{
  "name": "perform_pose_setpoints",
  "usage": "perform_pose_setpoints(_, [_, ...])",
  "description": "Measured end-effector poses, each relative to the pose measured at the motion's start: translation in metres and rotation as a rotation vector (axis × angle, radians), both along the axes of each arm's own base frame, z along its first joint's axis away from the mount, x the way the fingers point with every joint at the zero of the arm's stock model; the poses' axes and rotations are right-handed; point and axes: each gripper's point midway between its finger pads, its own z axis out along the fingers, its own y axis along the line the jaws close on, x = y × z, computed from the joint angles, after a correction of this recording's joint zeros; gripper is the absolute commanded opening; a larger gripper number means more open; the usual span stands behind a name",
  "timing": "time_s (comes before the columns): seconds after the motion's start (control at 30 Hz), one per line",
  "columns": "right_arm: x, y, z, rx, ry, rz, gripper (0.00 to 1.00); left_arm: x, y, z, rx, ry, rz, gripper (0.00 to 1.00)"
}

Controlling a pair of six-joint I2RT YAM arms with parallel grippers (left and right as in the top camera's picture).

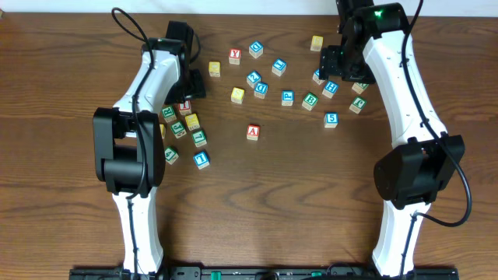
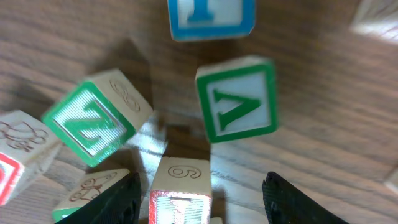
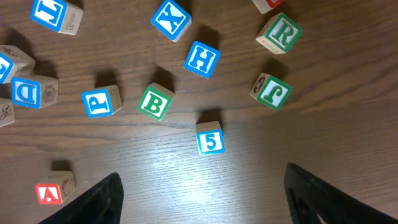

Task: Spell out AI2
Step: 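Lower the left gripper and grasp the red-lettered I block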

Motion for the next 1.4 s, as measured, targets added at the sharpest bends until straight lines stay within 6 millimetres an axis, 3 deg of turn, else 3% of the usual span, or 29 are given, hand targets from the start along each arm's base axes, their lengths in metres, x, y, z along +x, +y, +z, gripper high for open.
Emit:
perform_pose_setpoints(0.5, [-0.001,0.000,0.000,-0.001,0.003,0.000,0.79,-0.007,0.001,-0.009,0.004,0.019,0.000,0.58])
perform_pose_setpoints(0.67, [-0.001,0.000,0.000,-0.001,0.003,0.000,0.79,-0.008,0.002,-0.012,0.006,0.023,0.004,0.49])
perform_pose_setpoints(1.0, [-0.001,0.000,0.000,-0.001,0.003,0.000,0.82,-0.011,0.002,-0.015,0.007,0.033,0.000,0.43])
perform_pose_setpoints(1.1, [-0.001,0.000,0.000,-0.001,0.003,0.000,0.83,-0.011,0.002,-0.015,0.007,0.033,0.000,0.36])
perform_pose_setpoints(1.4, [0.001,0.000,0.000,0.000,-0.005,0.001,0.85,-0.011,0.002,-0.015,0.007,0.033,0.000,0.34])
